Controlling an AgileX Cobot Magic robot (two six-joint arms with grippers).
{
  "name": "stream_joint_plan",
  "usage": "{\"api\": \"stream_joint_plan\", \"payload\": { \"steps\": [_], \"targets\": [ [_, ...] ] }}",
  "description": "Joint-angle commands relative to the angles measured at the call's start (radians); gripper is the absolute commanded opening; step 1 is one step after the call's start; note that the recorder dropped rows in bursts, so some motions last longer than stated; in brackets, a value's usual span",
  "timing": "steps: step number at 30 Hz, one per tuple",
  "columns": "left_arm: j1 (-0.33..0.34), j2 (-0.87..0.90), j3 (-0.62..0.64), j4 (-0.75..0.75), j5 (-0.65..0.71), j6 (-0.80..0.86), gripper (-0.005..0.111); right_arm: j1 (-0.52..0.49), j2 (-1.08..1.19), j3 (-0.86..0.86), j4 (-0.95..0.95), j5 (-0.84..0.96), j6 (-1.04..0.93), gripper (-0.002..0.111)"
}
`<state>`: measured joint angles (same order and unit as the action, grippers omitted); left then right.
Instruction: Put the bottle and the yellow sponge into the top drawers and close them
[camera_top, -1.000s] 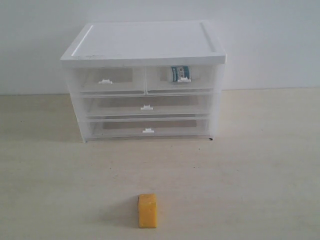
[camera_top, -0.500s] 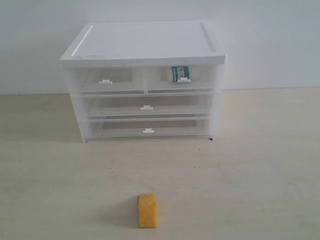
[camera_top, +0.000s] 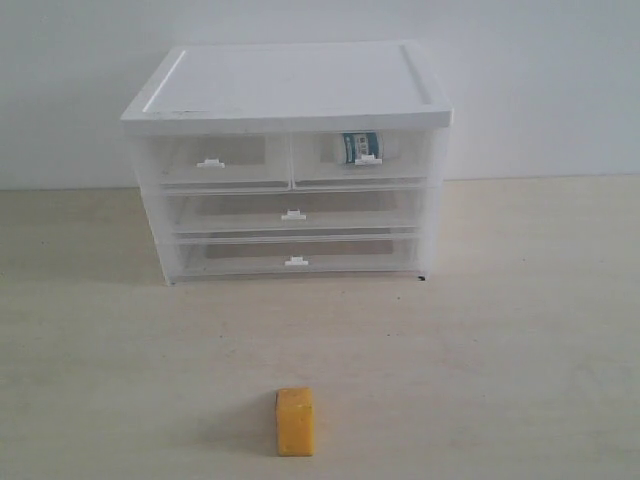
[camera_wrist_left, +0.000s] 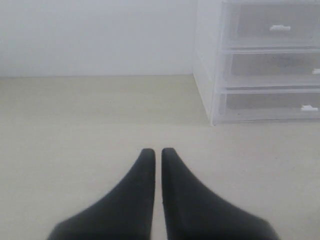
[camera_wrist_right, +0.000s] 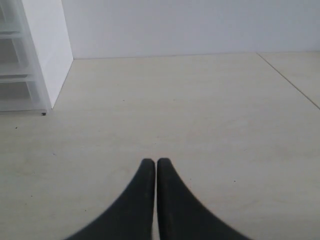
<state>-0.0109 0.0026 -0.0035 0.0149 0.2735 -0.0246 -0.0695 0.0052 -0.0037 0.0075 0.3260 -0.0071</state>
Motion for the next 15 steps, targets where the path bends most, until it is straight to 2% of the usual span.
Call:
{"api": "stream_joint_plan", "payload": {
  "steps": [1, 10, 15],
  "targets": [
    [0.002, -0.003, 0.004, -0.085, -0.125, -0.05, 0.004, 0.002, -0.005, 0.004, 0.003, -0.003, -0.001, 0.0],
    [0.002, -0.003, 0.004, -0.125, -0.335, -0.051, 0.004, 0.002, -0.005, 0.004, 0.003, -0.003, -0.001, 0.0],
    [0.002, -0.003, 0.004, -0.125, -0.559, -0.082, 0.004, 0.002, -0.005, 0.004, 0.003, -0.003, -0.001, 0.0]
  ]
}}
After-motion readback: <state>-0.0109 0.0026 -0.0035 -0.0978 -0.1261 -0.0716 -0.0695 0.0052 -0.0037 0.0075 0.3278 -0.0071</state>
